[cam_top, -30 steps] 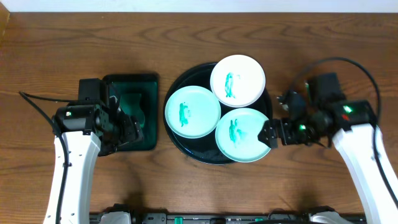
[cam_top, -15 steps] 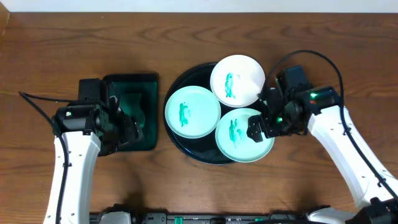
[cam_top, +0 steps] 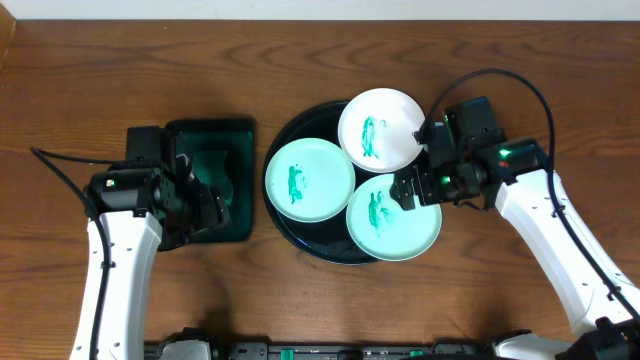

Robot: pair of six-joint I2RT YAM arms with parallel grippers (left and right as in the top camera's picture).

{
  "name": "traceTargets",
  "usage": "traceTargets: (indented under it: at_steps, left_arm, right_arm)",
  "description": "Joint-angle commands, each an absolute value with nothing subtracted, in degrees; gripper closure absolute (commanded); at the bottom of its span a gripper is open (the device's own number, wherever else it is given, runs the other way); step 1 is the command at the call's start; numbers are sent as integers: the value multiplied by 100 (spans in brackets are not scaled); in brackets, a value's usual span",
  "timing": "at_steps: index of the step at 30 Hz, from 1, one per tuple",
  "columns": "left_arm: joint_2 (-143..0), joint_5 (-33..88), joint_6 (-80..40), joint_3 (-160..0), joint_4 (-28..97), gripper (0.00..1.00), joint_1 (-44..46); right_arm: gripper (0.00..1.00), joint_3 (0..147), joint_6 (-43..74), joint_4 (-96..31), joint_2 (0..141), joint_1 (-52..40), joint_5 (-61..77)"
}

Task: Clean dirty plates on tray and stack at the side
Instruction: 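Move the right gripper to the lower-right plate and grip its rim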

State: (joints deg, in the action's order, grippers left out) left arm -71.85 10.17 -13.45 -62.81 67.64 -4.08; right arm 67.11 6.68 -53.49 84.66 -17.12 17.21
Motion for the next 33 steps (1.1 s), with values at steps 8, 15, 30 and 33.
traceTargets:
  at_steps: [8,15,30,33]
  left_arm:
    - [-7181,1004,-1275,-6399,6785,20,-432]
    - [-7181,1004,-1275,-6399,6788,20,-432]
    - [-7181,1004,-1275,-6399,6788,20,-432]
    - [-7181,1004,-1275,-6399,6788,20,-432]
  right_arm:
    - [7,6807,814,-4578,8925,-2051,2432]
    - [12,6807,1081,-3675,9933,-2687,2447]
    - [20,6807,2644,-2596,10610,-2934,1485]
    - [25,6807,2676,-2517,10624,-2934,1439]
